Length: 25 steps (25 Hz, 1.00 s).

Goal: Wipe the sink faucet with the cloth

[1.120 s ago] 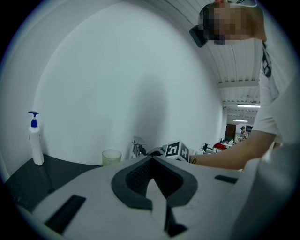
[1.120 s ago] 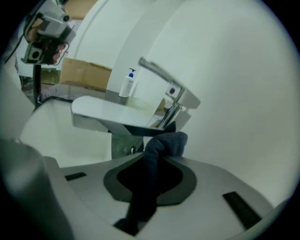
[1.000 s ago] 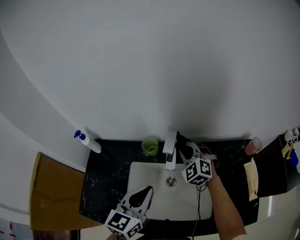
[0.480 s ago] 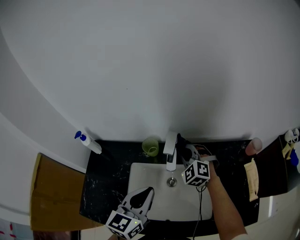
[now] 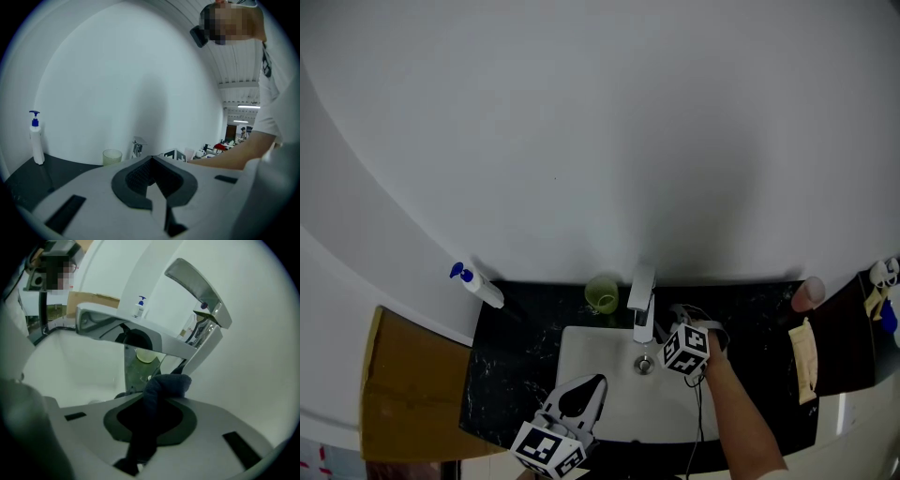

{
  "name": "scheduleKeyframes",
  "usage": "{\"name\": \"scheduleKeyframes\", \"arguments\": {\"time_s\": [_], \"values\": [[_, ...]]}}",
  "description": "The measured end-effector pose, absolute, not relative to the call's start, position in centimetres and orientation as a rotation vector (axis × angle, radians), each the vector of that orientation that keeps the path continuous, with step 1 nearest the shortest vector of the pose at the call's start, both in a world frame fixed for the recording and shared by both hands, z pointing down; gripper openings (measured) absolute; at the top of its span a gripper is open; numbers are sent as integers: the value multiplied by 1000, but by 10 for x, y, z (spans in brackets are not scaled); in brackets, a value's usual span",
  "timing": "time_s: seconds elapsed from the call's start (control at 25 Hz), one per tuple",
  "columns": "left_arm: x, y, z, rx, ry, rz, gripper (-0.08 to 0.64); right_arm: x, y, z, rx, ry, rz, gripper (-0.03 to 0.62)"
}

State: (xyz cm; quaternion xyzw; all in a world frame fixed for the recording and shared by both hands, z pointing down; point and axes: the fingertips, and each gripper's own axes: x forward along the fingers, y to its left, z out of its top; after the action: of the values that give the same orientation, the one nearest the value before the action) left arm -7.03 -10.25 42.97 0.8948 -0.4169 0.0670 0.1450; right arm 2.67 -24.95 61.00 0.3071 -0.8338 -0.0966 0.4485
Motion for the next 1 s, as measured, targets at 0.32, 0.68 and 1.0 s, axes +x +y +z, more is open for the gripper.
{"name": "scheduleKeyframes", "arguments": {"time_s": [0.32, 0.68, 1.0], "values": [[-71, -100, 428, 2577, -1193, 185, 0, 35, -257, 571, 882, -2128, -254, 58], [-72, -91, 427, 2598, -1165, 178, 0, 28, -245, 481, 956, -2285, -292, 58], [-67, -81, 428, 2626, -1122, 140, 0, -2, -195, 479, 876, -2432, -89, 58]]}}
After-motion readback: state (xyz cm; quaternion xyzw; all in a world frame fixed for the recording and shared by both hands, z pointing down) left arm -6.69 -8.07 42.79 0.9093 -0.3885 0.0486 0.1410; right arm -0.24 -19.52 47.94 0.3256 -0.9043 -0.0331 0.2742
